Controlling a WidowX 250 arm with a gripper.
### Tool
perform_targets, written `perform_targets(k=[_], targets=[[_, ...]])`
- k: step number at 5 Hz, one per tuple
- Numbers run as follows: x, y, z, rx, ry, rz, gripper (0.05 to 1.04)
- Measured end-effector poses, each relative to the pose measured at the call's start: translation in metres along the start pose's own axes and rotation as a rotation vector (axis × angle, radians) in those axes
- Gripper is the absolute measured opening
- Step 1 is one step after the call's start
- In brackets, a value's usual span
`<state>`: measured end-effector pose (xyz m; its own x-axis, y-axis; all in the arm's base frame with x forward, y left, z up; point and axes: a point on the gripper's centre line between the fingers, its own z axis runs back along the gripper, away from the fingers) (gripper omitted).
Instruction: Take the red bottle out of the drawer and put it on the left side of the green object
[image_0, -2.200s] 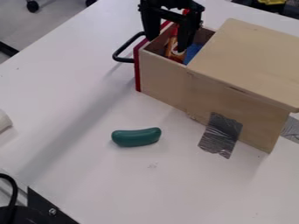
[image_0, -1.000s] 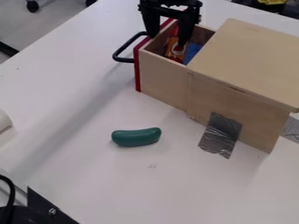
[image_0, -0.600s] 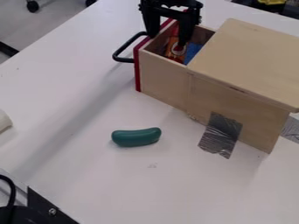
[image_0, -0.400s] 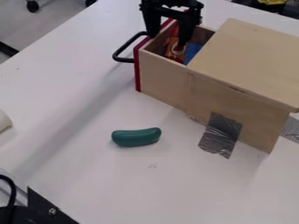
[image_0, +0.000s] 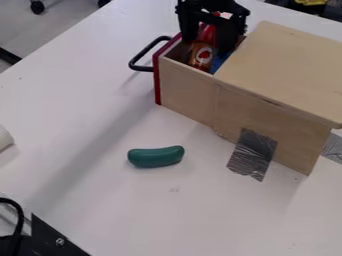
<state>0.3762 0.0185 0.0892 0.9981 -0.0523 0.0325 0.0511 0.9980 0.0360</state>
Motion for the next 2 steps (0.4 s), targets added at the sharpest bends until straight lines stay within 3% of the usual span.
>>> perform_targets(k=[2], targets=[[-0.002, 0.018, -0.015, -0.031, 0.039, 0.059, 0.995]])
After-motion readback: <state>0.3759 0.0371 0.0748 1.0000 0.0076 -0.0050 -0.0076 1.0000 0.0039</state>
